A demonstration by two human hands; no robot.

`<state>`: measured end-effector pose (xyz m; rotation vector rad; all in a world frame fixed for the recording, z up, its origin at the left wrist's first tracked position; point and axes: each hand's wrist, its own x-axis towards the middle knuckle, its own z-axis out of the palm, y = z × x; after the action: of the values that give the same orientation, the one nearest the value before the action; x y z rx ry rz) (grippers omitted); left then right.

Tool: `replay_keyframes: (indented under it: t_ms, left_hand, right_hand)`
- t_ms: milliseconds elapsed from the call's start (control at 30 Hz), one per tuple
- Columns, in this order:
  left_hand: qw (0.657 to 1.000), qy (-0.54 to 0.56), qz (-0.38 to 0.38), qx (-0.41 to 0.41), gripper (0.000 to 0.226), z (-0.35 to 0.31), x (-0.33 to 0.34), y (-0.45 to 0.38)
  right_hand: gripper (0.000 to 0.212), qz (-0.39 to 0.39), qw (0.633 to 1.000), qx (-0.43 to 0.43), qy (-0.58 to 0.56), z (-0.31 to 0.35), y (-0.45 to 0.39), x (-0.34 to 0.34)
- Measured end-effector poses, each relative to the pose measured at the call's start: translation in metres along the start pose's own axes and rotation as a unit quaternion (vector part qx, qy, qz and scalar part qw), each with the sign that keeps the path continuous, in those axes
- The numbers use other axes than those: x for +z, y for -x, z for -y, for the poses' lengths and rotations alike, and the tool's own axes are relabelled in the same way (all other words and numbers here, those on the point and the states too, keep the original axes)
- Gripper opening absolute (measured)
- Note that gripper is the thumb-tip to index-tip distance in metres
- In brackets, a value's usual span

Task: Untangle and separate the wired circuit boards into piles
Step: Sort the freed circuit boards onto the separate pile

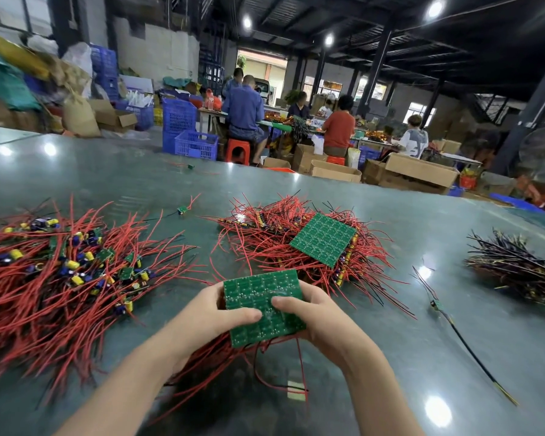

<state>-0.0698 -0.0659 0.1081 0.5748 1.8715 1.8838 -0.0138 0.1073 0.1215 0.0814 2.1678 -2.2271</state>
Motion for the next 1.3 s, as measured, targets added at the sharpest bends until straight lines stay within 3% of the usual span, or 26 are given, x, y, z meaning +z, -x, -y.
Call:
replay_keyframes:
  t_ms: [333, 800, 933, 1167, 1300]
  left_hand:
    - [0.997, 0.010, -0.078, 0.013, 0.022, 0.008, 0.000, 0.005]
    - [0.974, -0.084, -0.186, 0.099, 0.018, 0.025, 0.001, 0.004]
    - [0.977, -0.081, -0.179, 0.080, 0.019, 0.023, -0.002, 0.003]
    - [0.911, -0.211, -0.332, 0.123, 0.029, 0.024, 0.015, 0.006]
    - [0.888, -0.241, -0.354, 0.165, 0.035, 0.022, 0.024, 0.012]
  right_hand:
    - [0.022, -0.006, 0.998, -0.041, 0.051, -0.009, -0.003, 0.010]
    - [0.019, -0.168, 0.948, -0.144, 0.226, -0.026, -0.009, 0.036]
    - [0.021, -0.165, 0.957, -0.130, 0.202, -0.025, -0.010, 0.037]
    - [0.018, -0.262, 0.921, -0.169, 0.233, -0.033, -0.007, 0.059]
    - [0.026, -0.316, 0.901, -0.173, 0.243, -0.036, -0.004, 0.071]
